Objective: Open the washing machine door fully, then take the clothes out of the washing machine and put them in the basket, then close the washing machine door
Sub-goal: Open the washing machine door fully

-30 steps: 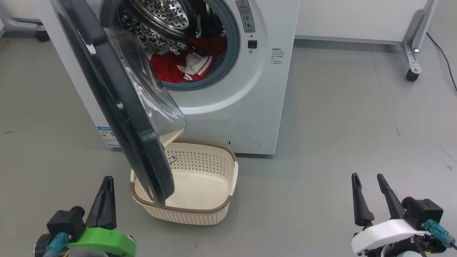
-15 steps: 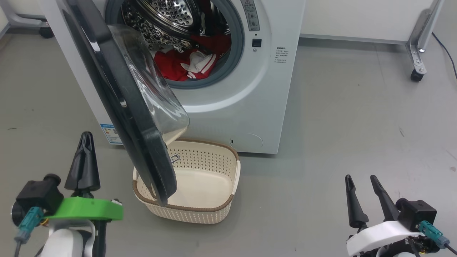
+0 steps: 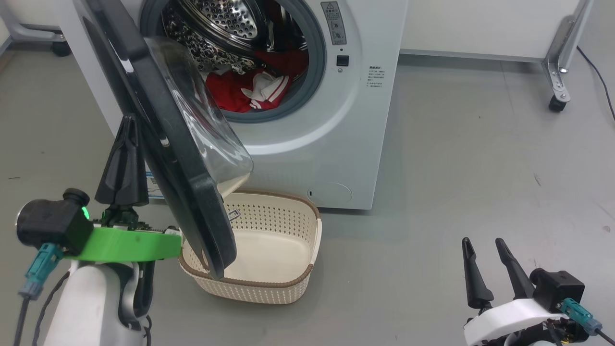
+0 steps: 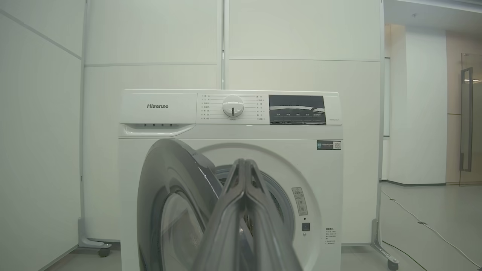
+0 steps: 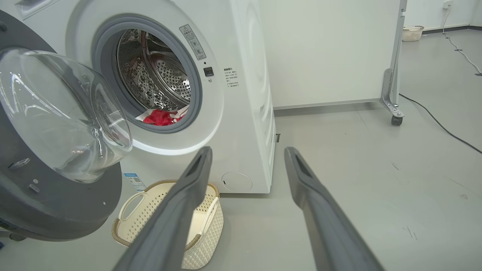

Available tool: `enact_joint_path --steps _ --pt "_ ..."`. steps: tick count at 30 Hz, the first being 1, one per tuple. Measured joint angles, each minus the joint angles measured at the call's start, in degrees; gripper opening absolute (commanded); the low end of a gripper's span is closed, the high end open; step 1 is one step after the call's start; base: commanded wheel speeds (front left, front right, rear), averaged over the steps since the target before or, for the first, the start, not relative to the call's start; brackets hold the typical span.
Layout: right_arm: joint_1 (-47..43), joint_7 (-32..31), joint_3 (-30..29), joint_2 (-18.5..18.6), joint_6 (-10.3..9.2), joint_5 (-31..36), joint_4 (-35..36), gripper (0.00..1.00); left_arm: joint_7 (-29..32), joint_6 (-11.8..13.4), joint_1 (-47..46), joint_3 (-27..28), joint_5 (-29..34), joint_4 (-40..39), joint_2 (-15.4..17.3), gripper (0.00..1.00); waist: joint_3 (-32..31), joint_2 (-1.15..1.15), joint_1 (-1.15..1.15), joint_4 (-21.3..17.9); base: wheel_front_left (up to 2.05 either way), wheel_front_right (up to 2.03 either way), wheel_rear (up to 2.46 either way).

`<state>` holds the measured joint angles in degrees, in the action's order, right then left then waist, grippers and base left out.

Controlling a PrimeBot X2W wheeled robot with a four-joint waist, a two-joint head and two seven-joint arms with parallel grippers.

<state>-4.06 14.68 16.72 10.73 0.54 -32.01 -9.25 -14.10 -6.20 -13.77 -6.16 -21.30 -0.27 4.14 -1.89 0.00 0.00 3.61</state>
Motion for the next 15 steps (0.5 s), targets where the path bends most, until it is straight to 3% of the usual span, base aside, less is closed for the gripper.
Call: enact_joint_path --steps 15 --pt "0.1 0.0 -0.2 -0.8 0.92 0.6 -0.6 1.0 6.7 -0.7 -1.8 -9.5 0.2 -1.0 -0.9 0.0 0.4 0.0 0.0 -1.3 0.0 0.0 0.0"
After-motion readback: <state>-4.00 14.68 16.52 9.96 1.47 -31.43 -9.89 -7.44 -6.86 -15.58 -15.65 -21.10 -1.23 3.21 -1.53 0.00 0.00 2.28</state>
